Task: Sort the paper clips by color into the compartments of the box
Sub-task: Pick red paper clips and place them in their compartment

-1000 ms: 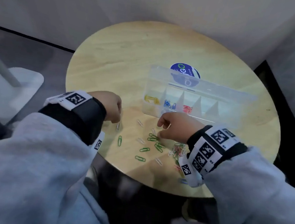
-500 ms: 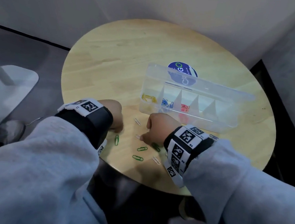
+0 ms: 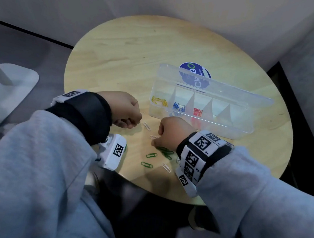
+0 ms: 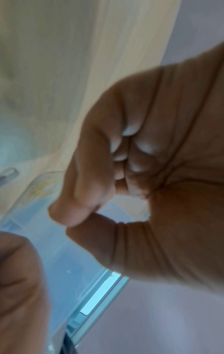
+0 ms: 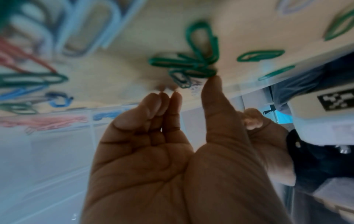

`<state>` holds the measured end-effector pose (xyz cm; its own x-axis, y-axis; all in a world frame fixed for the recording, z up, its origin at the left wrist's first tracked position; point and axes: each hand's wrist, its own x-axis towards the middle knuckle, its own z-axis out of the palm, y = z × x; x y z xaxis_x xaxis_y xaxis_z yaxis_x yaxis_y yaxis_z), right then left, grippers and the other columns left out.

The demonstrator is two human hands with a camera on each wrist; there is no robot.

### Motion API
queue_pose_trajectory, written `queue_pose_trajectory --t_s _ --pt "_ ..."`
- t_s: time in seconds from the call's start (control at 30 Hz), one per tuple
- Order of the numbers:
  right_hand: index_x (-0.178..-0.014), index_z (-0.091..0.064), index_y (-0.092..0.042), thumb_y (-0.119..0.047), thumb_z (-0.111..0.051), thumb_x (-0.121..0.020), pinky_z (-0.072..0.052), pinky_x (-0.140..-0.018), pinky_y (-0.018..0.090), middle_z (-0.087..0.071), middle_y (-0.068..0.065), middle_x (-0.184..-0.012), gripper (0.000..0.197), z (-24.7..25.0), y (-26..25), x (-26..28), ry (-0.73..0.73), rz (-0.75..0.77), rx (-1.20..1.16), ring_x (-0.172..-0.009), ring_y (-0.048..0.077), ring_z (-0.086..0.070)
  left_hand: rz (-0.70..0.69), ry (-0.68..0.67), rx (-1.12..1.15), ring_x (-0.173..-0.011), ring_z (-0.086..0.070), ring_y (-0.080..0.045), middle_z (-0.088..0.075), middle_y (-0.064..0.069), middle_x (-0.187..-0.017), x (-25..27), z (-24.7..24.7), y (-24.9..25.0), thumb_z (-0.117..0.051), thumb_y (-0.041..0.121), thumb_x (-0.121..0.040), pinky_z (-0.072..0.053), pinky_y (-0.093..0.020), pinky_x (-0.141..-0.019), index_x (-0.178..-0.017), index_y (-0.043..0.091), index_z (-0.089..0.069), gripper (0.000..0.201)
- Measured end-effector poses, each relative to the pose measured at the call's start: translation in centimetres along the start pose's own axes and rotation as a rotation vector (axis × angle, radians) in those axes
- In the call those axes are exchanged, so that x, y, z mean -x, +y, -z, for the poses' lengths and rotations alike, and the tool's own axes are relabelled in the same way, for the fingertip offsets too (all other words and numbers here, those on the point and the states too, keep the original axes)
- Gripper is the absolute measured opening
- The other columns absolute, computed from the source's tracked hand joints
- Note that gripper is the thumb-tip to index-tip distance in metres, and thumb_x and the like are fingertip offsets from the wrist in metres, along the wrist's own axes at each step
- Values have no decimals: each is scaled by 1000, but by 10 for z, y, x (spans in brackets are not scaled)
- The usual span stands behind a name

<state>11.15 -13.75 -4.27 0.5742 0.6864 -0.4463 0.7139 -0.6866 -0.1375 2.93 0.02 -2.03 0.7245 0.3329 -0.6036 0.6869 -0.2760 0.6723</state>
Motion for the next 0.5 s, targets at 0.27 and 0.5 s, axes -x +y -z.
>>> queue_pose_trajectory --t_s 0.27,0.5 --pt "-97 -69 -7 -24 -63 -81 -53 -74 30 -70 8 -101 25 -2 -3 -7 -115 -16 -9 -92 23 -66 -32 -191 461 -39 -51 -9 -57 -5 -52 6 1 3 -50 1 -67 -42 -13 -39 -63 10 -45 11" --pt "-84 -66 -9 -22 -64 -78 -48 -65 27 -62 3 -83 14 1 3 0 -105 32 -29 -79 21 -59 -87 -340 680 -40 -52 -14 -58 -10 -54 7 2 7 -47 7 -63 -43 -14 -40 -65 8 -54 8"
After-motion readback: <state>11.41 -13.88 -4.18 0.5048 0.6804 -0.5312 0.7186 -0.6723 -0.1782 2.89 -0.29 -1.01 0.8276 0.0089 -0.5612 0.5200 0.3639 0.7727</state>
